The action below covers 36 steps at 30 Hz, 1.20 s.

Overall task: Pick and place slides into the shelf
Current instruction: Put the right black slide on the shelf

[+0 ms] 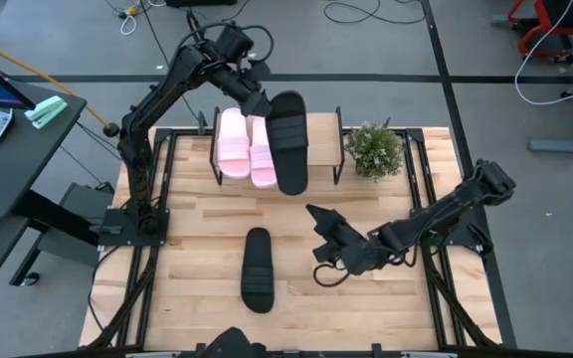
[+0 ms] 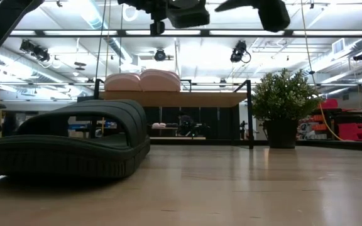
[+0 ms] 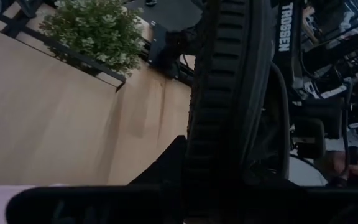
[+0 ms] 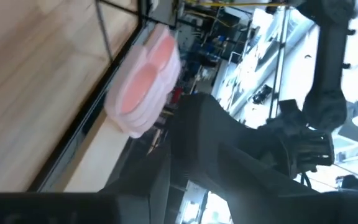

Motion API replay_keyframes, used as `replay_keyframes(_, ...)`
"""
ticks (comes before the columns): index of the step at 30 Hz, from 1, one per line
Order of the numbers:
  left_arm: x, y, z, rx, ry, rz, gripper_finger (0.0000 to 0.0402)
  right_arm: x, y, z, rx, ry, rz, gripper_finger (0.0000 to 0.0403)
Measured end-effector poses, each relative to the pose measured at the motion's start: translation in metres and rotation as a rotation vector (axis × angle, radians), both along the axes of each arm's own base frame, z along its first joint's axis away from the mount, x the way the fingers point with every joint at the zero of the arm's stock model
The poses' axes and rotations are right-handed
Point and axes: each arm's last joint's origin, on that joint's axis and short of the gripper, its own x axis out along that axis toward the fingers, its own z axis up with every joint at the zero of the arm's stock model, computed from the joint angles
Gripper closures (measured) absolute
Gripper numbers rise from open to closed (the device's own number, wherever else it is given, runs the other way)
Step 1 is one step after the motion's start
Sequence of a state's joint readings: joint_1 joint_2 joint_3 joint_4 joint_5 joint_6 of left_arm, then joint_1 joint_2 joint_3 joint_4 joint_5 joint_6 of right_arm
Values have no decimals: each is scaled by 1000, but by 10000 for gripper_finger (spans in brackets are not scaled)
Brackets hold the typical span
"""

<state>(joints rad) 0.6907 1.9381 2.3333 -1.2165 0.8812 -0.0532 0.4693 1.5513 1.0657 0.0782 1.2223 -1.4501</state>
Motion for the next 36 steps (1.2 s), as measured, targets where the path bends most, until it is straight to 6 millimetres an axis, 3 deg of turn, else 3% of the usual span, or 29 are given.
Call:
replay_keyframes(8, 6, -4, 2, -9, -18, -3, 340, 9, -22, 2, -26, 28, -38, 264)
replay_keyframes(19, 8, -7, 2, -10, -17, -9, 340, 17, -32, 6, -47, 56, 42, 249)
replay_keyframes(36, 8, -11, 1, -42, -7, -35, 340, 16, -37, -1, -42, 120, 42, 142)
